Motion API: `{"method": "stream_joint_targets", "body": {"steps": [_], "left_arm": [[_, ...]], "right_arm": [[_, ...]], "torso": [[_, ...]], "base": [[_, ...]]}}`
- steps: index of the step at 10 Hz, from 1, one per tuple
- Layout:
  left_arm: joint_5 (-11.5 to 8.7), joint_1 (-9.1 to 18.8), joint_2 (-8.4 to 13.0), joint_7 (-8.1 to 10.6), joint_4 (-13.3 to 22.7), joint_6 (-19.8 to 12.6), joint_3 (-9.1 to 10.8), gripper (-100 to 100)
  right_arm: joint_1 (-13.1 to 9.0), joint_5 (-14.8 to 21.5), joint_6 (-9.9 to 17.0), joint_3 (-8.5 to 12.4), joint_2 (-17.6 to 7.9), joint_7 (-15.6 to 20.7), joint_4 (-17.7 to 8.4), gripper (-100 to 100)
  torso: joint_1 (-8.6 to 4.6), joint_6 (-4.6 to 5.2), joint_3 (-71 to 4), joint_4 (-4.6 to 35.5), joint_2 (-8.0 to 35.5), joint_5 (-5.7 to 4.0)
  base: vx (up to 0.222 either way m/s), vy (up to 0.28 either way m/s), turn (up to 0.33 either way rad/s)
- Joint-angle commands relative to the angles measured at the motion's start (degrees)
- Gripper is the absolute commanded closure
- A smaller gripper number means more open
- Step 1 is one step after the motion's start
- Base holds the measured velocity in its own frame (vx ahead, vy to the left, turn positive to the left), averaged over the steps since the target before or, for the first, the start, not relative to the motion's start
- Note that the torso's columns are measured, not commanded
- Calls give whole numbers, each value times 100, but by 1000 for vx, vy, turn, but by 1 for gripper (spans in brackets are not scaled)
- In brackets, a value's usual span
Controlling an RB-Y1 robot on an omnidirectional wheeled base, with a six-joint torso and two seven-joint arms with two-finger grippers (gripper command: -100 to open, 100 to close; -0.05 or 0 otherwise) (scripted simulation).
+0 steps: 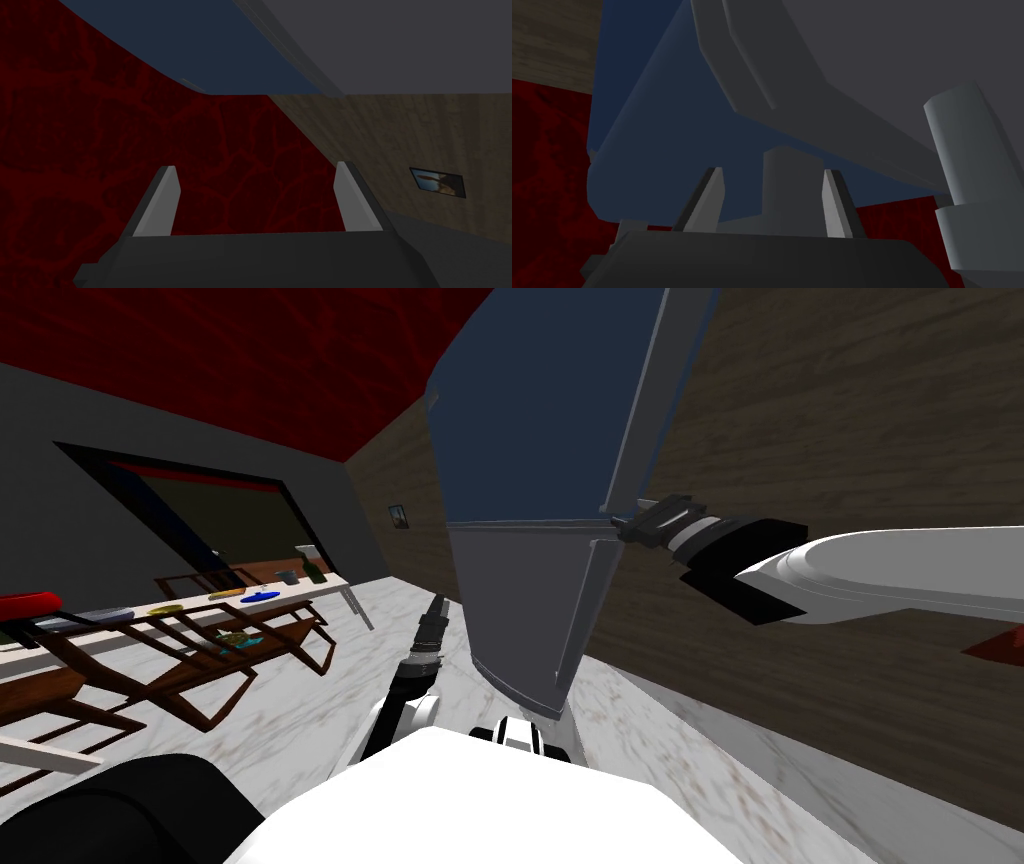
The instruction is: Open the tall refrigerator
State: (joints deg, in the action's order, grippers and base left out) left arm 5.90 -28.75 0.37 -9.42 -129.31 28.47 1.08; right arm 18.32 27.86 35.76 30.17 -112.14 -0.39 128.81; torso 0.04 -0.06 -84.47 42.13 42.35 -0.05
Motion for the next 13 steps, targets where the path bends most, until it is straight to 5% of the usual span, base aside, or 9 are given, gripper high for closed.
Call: {"method": "stream_joint_targets", "body": {"steps": [1,12,13], "left_arm": [[0,0,0,0,0,0,0,0],[0,1,-3,0,0,0,-3,0],[0,1,-4,0,0,0,-4,0]], "right_arm": [[20,-39,60,-28,-34,9,-93,100],[120,-464,335,-257,-393,281,-967,100],[120,-435,304,-260,-328,269,-890,100]], "torso": [[-5,0,1,9,-4,2],[17,6,7,34,9,18],[32,4,5,29,9,21]], "base": [[-81,146,-91],[-209,288,-143],[-112,197,-82]]}}
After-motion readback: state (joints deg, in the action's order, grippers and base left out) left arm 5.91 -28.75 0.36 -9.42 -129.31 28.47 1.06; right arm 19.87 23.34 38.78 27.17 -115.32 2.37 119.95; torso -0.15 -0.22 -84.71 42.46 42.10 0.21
